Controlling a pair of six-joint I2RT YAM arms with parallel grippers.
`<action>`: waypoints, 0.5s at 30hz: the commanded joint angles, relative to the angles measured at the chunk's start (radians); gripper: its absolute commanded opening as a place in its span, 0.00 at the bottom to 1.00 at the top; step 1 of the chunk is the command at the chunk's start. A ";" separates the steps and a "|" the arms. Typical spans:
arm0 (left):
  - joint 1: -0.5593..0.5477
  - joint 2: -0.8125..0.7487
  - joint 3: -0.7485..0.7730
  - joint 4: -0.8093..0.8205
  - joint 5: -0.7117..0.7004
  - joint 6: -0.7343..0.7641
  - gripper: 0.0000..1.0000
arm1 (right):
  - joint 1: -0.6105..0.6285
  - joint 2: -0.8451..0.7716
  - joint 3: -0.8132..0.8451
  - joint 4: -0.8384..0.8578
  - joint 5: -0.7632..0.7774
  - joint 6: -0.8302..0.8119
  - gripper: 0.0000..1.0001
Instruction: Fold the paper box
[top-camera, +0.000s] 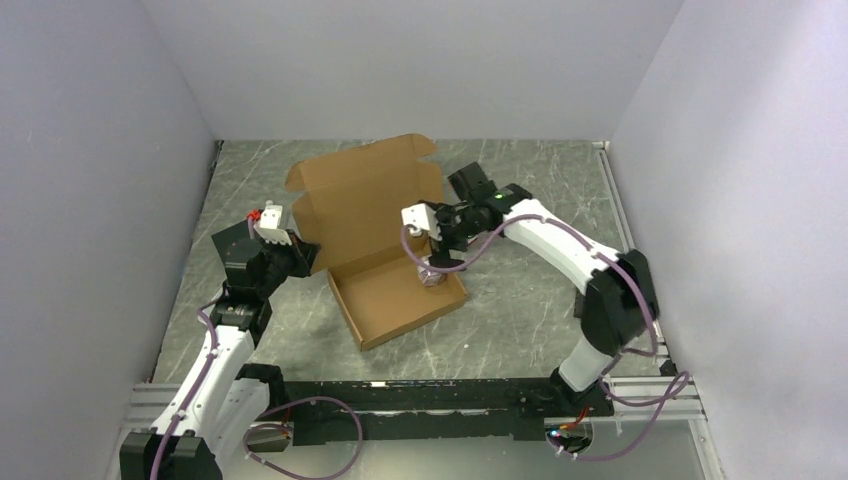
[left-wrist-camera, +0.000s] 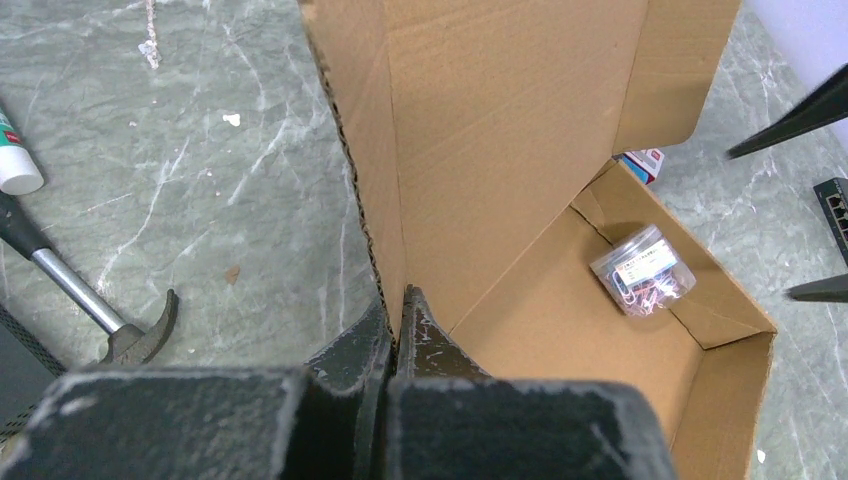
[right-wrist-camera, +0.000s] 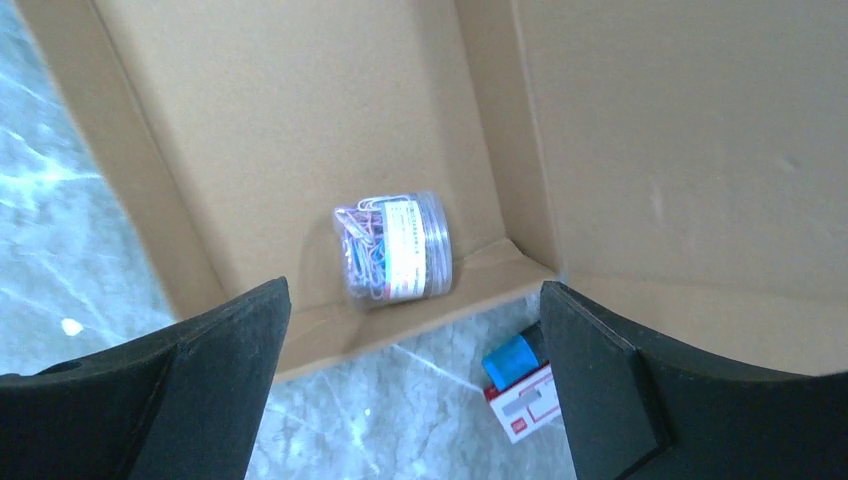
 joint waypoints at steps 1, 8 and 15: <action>-0.002 -0.024 0.000 0.050 0.002 0.007 0.00 | -0.100 -0.160 -0.067 0.029 -0.181 0.121 1.00; -0.002 -0.026 0.002 0.040 -0.009 0.009 0.00 | -0.315 -0.159 -0.227 0.421 -0.217 0.716 0.98; -0.002 -0.067 0.002 -0.011 -0.103 0.012 0.00 | -0.311 0.064 -0.114 0.405 0.152 0.857 0.75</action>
